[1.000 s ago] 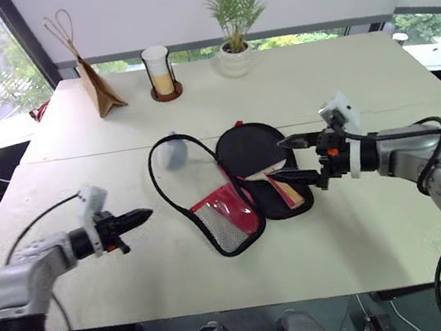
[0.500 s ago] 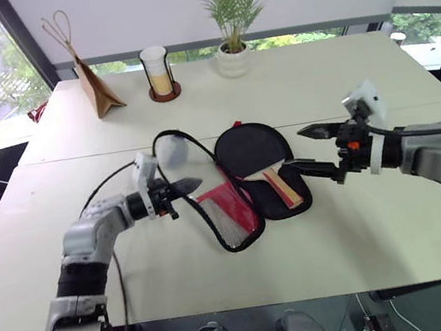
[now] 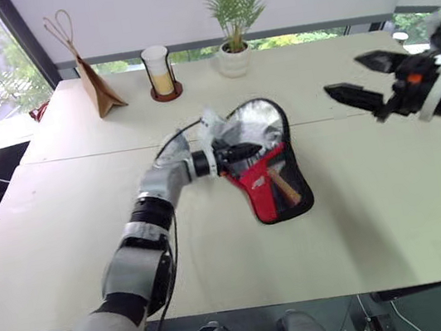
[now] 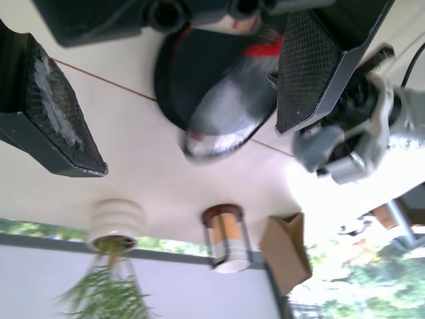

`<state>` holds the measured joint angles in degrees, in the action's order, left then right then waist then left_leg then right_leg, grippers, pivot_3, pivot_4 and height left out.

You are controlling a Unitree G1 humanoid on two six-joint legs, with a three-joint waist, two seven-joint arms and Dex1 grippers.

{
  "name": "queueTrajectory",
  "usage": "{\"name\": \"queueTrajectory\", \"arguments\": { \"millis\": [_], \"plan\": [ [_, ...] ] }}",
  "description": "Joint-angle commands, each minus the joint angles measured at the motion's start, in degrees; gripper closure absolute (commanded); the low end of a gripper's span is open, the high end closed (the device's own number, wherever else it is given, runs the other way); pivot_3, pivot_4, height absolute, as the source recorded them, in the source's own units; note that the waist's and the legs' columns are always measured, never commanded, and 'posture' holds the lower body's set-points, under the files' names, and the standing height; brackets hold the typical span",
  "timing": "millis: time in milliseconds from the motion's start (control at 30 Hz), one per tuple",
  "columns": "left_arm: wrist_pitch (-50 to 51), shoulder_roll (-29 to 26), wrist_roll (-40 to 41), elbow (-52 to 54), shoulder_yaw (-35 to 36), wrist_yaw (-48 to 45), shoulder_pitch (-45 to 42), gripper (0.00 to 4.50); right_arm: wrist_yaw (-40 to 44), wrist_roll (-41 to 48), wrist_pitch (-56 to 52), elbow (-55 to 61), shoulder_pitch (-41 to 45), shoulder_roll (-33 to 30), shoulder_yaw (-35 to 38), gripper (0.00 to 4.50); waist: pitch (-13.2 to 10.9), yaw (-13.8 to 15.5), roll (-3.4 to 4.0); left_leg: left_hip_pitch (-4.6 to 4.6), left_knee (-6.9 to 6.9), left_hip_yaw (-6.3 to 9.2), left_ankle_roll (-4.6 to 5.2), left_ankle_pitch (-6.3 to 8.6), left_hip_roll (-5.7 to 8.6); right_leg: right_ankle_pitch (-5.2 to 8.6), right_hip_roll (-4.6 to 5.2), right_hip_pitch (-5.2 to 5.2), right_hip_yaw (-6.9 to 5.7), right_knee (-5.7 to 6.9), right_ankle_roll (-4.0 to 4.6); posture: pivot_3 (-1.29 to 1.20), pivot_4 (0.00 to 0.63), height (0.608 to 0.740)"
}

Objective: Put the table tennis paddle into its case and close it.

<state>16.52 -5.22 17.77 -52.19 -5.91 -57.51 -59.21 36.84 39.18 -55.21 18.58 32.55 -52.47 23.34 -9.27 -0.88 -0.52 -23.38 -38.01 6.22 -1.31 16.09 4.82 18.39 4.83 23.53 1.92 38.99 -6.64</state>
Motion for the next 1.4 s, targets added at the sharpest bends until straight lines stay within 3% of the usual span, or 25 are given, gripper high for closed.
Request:
{"name": "queueTrajectory", "arguments": {
  "millis": [33,133,400,600,767,1100,1400],
  "plan": [
    [-3.93,0.31,-1.58,-0.10,1.22,0.87,-1.07,4.50,-0.55,1.80,-1.18,2.58,-1.24,0.21,0.48,0.02,0.00,-0.10,0.00,0.00,0.00,0.00,0.00,0.00,-0.01,0.00,0.01,0.01,0.01,0.02,0.00,0.00,0.150,0.740],
    [-1.66,-1.31,-0.66,4.13,2.42,-0.24,0.34,4.50,-0.50,2.20,-1.26,4.26,-2.91,1.25,-2.23,0.02,0.00,-0.11,0.00,0.00,-0.04,-0.03,0.00,0.00,-0.01,0.00,0.10,0.08,0.02,0.06,0.00,0.00,0.150,0.740],
    [18.39,-15.18,8.43,40.63,5.16,-3.85,11.67,4.50,-1.58,-0.22,-1.60,1.04,-1.86,5.78,-12.93,0.02,0.01,-0.15,0.01,0.00,-0.05,0.02,-0.02,-0.01,-0.02,0.00,0.09,0.17,0.20,0.10,0.00,0.00,0.150,0.740],
    [23.45,-21.65,11.04,52.09,7.62,-1.15,19.44,4.50,-4.90,-0.58,-10.69,-5.53,0.54,8.28,-17.52,0.02,0.02,0.30,0.03,0.00,-0.15,0.14,-0.02,-0.01,0.10,0.00,0.18,0.07,0.17,0.07,0.00,0.00,0.150,0.740],
    [25.01,-24.45,12.41,57.59,9.36,0.60,24.03,4.50,-3.95,-0.78,-14.00,-11.93,1.81,9.65,-18.84,0.02,0.02,0.08,0.03,0.00,-0.15,0.17,-0.02,-0.01,0.13,0.00,0.20,0.06,0.14,0.06,0.00,0.00,0.150,0.740],
    [20.43,-28.10,9.80,59.23,10.98,5.93,30.06,4.50,-0.98,-5.42,-6.54,-16.74,8.76,12.87,-22.08,0.02,0.02,-0.17,0.04,0.01,-0.09,0.14,-0.02,-0.01,0.10,0.00,0.18,0.10,0.14,0.07,0.00,0.00,0.150,0.740],
    [17.40,-28.39,8.53,58.11,10.57,8.55,31.62,4.50,2.62,-16.68,10.25,-21.07,8.86,17.24,-31.37,0.02,0.02,0.00,0.03,0.01,-0.11,0.17,-0.02,-0.01,0.15,0.00,0.23,0.08,0.03,0.07,0.00,0.00,0.150,0.740]
  ]
}}
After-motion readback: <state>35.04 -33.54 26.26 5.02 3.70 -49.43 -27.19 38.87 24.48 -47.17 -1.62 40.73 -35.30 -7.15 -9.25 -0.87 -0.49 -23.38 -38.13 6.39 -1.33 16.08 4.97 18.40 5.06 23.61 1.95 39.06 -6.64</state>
